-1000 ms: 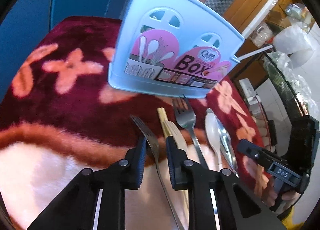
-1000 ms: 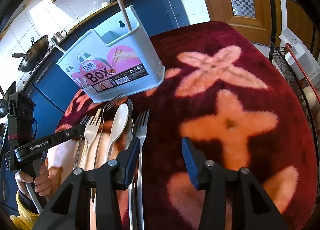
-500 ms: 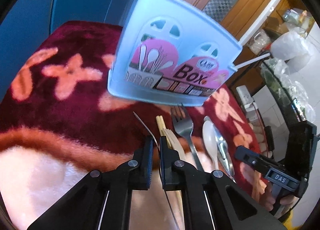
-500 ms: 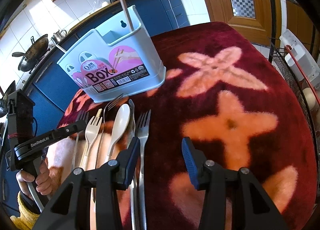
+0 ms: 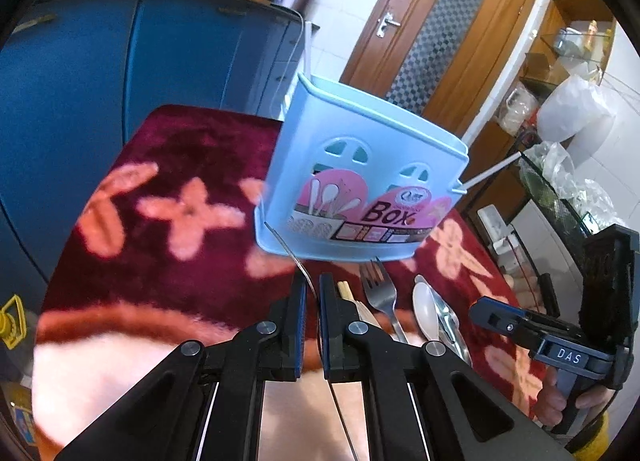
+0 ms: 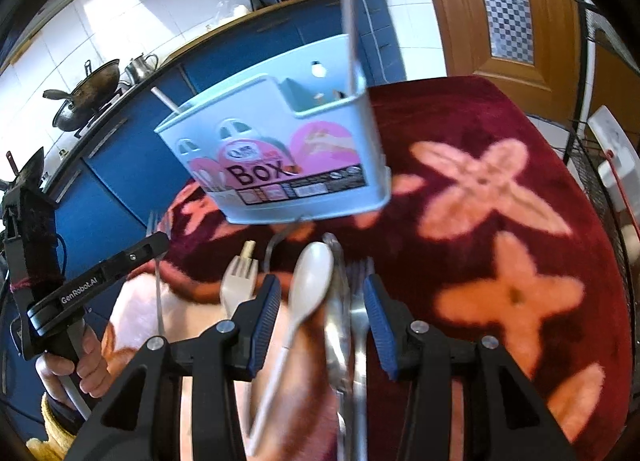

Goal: Organize utensils

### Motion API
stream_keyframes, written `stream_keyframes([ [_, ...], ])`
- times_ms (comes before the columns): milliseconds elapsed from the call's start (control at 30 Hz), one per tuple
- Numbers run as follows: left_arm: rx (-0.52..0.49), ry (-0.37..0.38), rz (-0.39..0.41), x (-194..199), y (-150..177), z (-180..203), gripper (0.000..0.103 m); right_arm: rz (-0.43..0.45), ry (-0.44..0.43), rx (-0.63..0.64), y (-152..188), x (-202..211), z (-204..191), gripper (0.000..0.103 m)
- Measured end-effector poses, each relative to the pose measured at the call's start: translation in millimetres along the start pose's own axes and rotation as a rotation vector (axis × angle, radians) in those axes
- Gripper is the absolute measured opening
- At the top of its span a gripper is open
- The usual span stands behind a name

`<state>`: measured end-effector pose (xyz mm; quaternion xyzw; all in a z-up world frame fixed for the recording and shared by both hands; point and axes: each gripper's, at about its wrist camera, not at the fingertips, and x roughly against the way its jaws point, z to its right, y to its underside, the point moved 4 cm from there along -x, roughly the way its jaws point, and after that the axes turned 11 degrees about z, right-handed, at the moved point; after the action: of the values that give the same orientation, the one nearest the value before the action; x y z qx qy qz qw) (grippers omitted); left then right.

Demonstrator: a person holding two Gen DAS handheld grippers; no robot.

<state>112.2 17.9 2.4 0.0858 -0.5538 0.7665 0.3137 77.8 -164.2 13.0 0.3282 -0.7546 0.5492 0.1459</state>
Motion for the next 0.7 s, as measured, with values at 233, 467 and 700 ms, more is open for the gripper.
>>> stream_keyframes([
  [233,-0.002,0.004,0.019,3.6,0.1,-5.1,0.006,-0.023,-0.025,0.004,-4.7,-15.2,-20.3,0.047],
  [467,-0.015,0.005,0.031,4.3,1.4,-3.3,0.006,-0.065,-0.044,-0.004,-5.6,-34.3,-31.5,0.043],
  [700,-0.017,0.003,0.032,3.0,2.5,-3.4,0.006,-0.095,-0.042,0.007,-5.2,-50.2,-35.3,0.037],
])
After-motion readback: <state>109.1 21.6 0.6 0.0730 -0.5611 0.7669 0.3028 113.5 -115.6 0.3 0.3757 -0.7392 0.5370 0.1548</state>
